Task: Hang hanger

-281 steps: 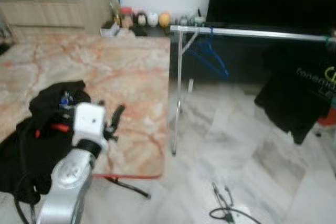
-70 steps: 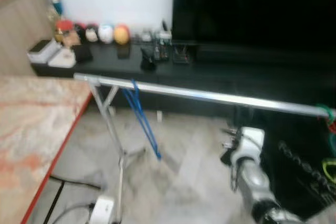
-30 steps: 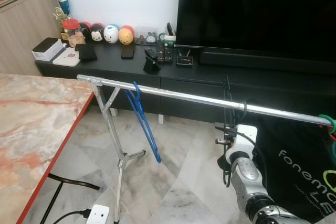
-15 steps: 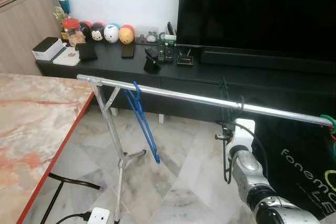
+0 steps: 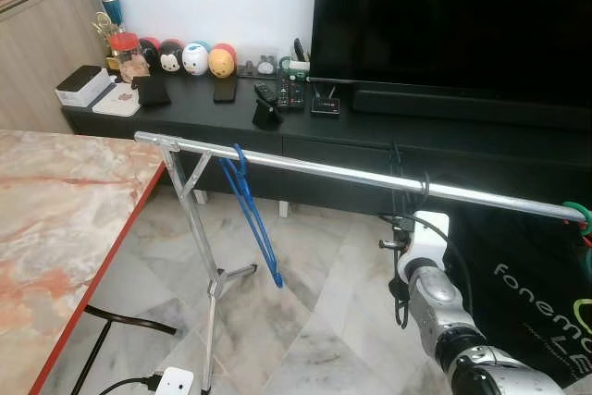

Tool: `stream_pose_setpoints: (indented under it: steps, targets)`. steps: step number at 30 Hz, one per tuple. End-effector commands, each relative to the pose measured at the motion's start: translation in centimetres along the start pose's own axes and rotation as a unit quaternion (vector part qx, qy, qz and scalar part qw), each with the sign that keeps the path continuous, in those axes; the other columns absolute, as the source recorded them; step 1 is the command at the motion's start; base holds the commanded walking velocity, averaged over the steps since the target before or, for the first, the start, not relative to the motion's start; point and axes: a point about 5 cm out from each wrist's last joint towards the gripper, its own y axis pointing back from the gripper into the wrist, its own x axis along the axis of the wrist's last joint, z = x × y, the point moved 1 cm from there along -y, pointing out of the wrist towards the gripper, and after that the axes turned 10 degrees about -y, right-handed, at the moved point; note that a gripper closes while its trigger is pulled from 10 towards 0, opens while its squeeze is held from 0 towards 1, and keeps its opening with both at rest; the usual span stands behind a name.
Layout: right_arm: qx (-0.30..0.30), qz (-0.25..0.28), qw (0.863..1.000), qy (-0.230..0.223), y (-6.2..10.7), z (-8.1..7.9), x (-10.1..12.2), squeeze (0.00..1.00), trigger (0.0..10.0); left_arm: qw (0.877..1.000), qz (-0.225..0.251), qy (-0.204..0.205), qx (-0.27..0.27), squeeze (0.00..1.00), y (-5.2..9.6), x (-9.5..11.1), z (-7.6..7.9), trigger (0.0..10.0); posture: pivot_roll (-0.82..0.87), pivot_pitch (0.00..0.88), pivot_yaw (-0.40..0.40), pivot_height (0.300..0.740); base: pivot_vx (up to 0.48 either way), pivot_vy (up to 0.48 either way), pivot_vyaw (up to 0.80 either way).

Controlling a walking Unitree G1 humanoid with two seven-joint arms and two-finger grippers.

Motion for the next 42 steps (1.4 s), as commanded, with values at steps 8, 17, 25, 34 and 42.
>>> stream_pose_setpoints:
  steps: [8, 17, 25, 34, 42]
  targets:
    - [-0.001, -0.012, 1.000, 0.010, -0.1, -0.1, 0.1, 0.00, 10.0, 1.000, -0.017, 0.000, -0.004, 0.00, 0.1, -0.7, 0.0, 10.0, 0.11, 0.000, -0.002, 0.740, 0.000, 0.000, 0.00]
    - [0.012, 0.030, 0.999, 0.013, -0.1, -0.7, 0.8, 0.98, 10.0, 1.000, -0.020, -0.001, -0.005, 0.00, 0.1, -0.8, 0.1, 10.0, 0.11, 0.000, -0.004, 0.740, 0.000, 0.000, 0.00]
    - [0.033, 0.048, 0.998, 0.021, 0.6, -1.5, -0.2, 1.00, 10.0, 1.000, -0.017, -0.002, -0.007, 0.00, 0.1, -0.6, 0.1, 10.0, 0.12, 0.000, -0.007, 0.740, 0.000, 0.000, 0.00]
    - [0.002, 0.096, 0.995, 0.026, 1.6, -0.1, -0.6, 1.00, 10.0, 1.000, -0.015, -0.005, -0.010, 0.00, 0.1, -0.6, 0.6, 10.0, 0.11, 0.000, -0.007, 0.740, 0.000, 0.000, 0.00]
    - [-0.009, 0.146, 0.989, 0.031, 3.0, 0.4, -0.9, 1.00, 10.0, 1.000, -0.011, -0.008, -0.013, 0.00, 0.0, -0.5, 0.7, 10.0, 0.10, 0.000, -0.007, 0.740, 0.000, 0.000, 0.00]
